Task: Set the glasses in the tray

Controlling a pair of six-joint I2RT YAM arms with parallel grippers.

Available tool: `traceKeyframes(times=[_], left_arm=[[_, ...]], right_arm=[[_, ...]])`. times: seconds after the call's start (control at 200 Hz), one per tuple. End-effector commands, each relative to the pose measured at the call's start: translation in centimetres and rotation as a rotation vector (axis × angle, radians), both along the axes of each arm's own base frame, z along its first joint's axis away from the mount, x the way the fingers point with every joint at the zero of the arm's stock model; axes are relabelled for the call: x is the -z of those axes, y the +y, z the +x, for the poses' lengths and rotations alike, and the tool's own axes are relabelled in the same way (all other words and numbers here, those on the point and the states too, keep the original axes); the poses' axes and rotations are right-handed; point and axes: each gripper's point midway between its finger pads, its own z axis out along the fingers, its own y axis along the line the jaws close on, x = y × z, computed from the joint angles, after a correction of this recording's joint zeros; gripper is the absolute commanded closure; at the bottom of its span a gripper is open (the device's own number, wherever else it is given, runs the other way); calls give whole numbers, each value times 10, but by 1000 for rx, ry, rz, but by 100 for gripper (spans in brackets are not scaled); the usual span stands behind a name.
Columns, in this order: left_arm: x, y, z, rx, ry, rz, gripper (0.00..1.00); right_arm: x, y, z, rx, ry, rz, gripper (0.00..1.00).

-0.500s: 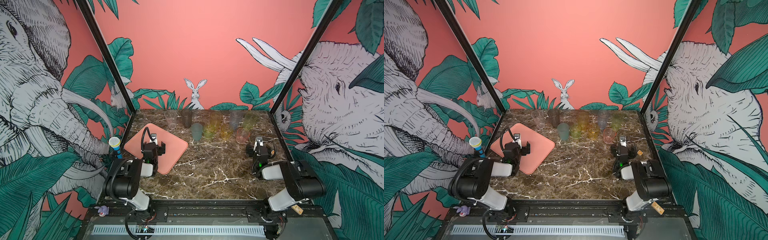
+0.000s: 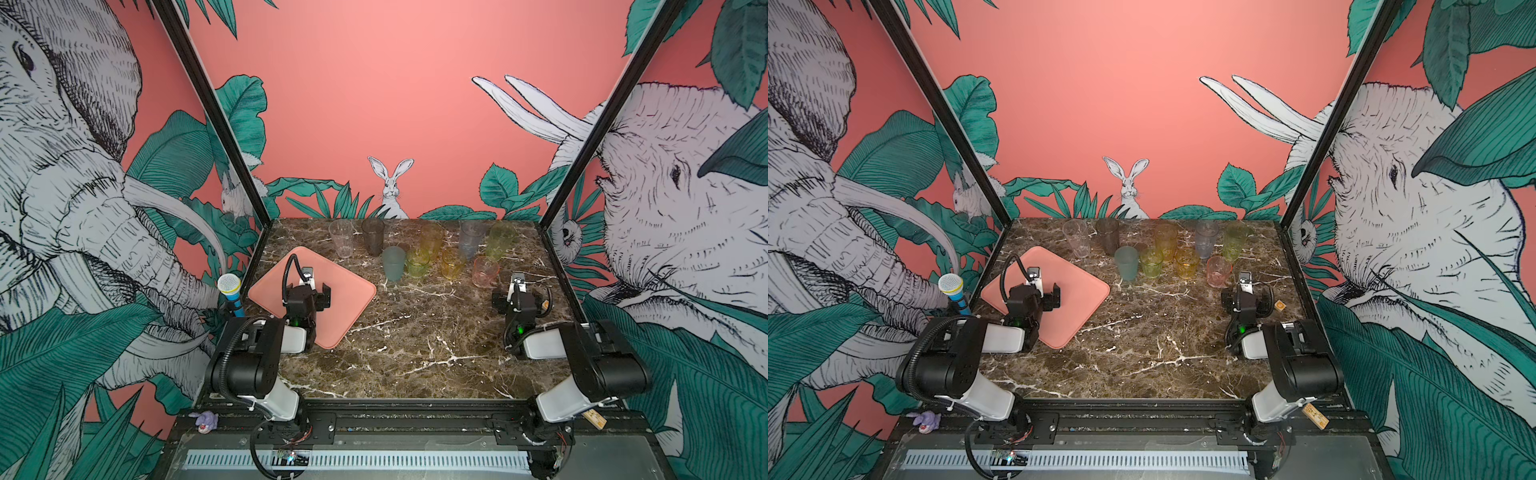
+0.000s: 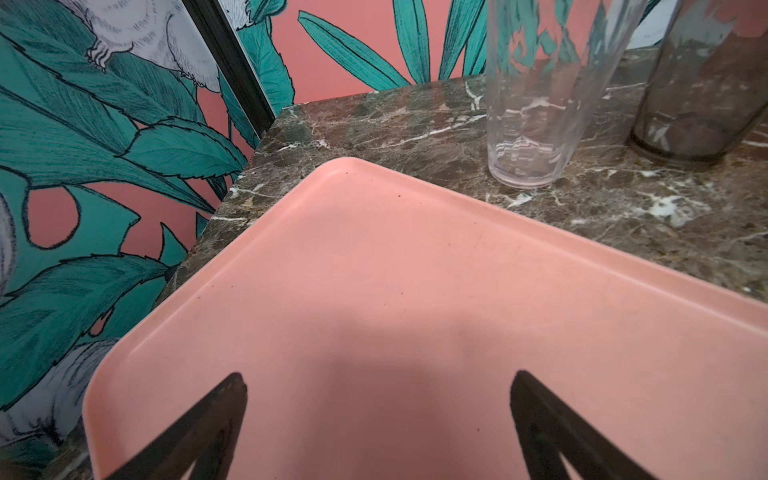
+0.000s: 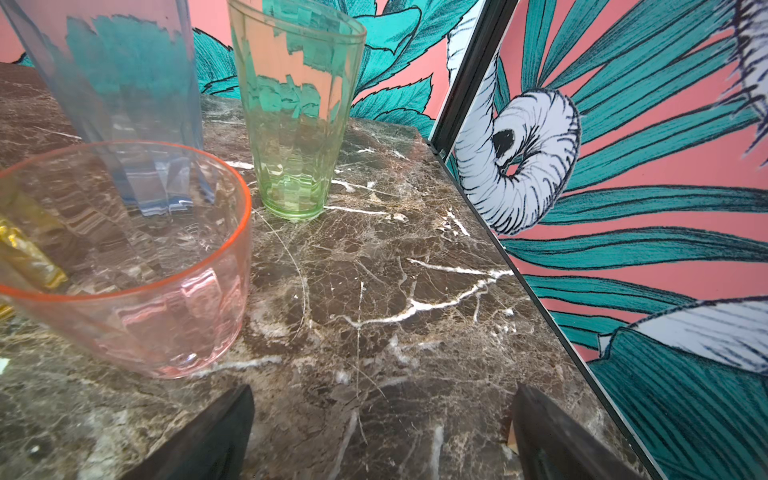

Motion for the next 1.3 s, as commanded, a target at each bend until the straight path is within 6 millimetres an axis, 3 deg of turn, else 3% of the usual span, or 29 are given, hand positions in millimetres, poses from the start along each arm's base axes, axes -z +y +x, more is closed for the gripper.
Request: traceKeyframes(times=[0.0,0.48,0.625,0.72,0.86,1.025,1.115,1.296], left_arm=[[-12,2,4,-11,-36,-8,1],[-17,1,3,-1,-57,-1,0],[-35,-1,-7,-13,-49,15,0],[-55,-1,-17,-20,-58,-3,0],[-89,-5,-37,-59,-32,67,0],[-130,-19,-60,-61,-47,57,0],[-139,-24,-74,-69,-5,-28,0],[-136,-46,-94,6,129,-197,0]], right_arm=[[-10,-2,7,13,-37,24,1],[-12,-3,5,8,-48,28,1],[-26,-3,-3,4,-88,32,1],[-39,-15,-11,81,-99,34,1],[-56,-13,-16,81,-12,80,1],[-84,-2,-31,112,72,315,1],[-97,13,-38,75,116,441,1],[-124,84,-48,-258,216,679,1]])
